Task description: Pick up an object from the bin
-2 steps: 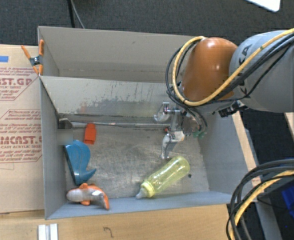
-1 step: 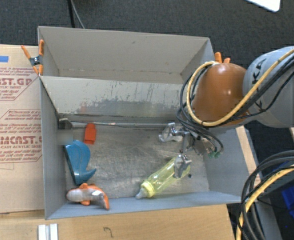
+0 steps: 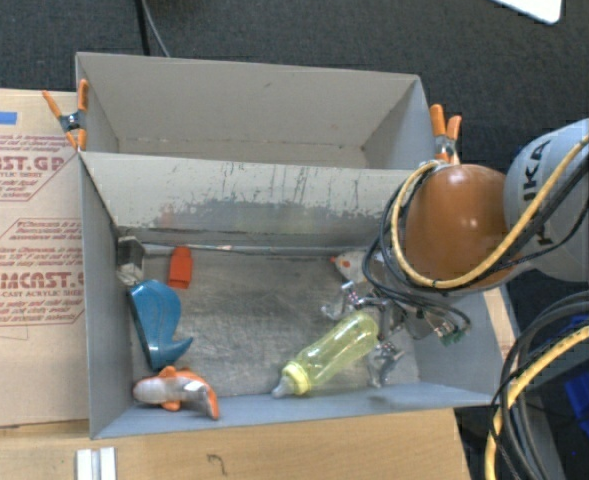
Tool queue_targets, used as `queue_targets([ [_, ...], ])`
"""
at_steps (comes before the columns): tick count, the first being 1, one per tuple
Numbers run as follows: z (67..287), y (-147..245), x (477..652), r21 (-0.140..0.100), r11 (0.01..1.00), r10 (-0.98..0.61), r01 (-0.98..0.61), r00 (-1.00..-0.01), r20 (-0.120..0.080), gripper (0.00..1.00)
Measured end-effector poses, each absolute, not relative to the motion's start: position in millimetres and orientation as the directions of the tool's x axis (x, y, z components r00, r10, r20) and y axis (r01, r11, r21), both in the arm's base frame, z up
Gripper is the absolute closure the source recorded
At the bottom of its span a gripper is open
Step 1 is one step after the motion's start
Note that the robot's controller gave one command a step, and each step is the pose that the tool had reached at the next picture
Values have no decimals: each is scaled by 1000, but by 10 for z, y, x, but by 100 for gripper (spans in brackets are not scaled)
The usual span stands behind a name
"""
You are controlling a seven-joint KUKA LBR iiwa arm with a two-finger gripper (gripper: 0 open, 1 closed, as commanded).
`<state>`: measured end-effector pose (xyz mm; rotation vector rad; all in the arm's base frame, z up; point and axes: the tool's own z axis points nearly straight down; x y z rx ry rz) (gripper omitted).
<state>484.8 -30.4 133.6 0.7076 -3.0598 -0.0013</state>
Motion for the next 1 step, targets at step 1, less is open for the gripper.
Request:
queue_targets([
  [1,1299,-168,4942,0,826,-563,-563,-826,-1,0],
])
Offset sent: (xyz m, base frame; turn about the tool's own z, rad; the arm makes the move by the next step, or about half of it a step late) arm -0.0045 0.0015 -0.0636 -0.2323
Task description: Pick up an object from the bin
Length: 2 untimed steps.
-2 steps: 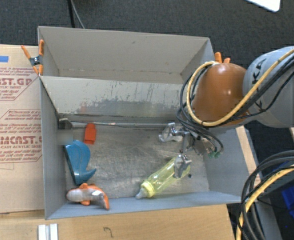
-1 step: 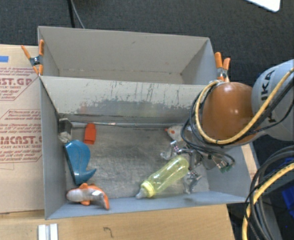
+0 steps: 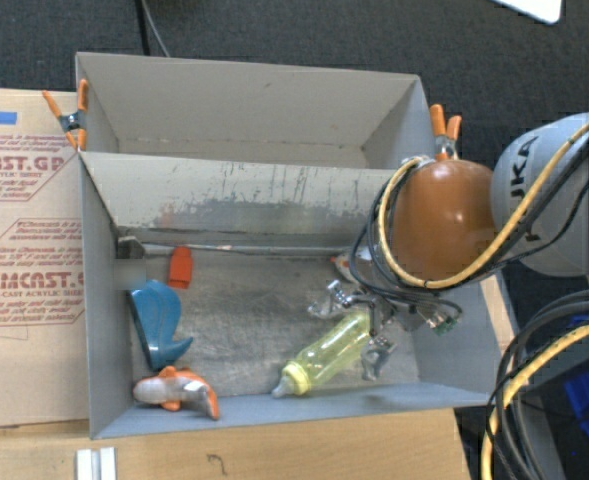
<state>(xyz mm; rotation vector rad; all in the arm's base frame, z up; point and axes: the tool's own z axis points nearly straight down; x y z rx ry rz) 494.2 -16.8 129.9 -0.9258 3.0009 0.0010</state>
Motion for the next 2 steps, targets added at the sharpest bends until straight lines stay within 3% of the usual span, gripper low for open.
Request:
queue_targets([
  [1,733,-260,4889,-16,771,-637,-637,-771,-27,0],
  [2,741,-340,4953,-10,704,-711,-711,-703,-18,100],
])
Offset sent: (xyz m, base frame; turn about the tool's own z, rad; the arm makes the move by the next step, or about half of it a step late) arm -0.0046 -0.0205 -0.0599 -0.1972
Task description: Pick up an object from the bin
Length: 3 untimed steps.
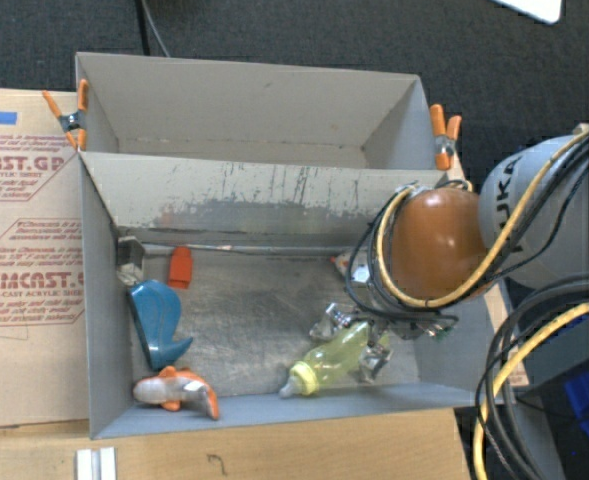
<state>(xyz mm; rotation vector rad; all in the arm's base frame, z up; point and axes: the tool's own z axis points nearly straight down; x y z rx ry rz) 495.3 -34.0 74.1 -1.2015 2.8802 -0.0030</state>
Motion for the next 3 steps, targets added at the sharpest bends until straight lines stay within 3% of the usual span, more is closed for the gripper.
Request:
queue_targets([
  [2,758,-339,4950,-9,704,-710,-710,-704,-17,100],
  [3,881,-346,4942,-7,703,-711,-711,-703,-13,100],
])
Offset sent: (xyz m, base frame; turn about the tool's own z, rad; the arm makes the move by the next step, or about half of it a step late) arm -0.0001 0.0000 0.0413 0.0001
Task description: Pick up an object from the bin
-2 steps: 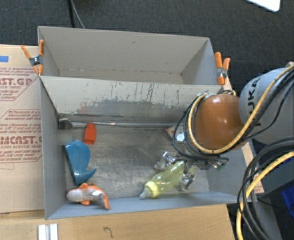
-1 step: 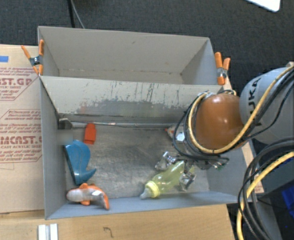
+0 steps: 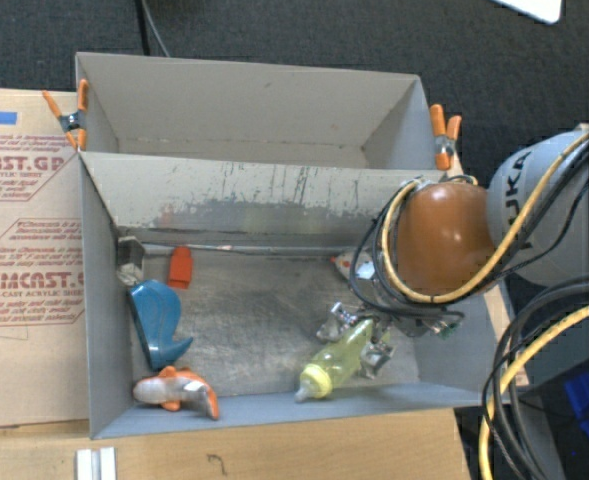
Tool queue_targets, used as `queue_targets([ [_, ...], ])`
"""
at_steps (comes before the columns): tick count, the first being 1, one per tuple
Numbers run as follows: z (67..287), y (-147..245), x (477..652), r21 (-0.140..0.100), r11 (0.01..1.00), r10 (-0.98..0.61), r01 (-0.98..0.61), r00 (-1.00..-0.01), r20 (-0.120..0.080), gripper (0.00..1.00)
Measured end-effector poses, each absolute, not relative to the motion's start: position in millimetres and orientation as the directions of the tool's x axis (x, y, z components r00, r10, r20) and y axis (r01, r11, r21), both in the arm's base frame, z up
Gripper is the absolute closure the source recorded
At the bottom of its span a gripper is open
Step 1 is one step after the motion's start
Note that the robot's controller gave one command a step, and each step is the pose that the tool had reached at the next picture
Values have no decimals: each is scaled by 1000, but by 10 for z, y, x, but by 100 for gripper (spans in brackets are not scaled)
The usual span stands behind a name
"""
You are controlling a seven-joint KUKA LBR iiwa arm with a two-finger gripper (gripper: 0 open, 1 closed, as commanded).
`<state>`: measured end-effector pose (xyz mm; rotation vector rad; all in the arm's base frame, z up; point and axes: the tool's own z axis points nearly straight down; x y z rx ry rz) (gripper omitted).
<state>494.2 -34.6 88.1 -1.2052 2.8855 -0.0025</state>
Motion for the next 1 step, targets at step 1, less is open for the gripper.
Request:
queue_targets([
  [1,1027,-348,4936,-4,703,-711,-711,-703,-8,100],
])
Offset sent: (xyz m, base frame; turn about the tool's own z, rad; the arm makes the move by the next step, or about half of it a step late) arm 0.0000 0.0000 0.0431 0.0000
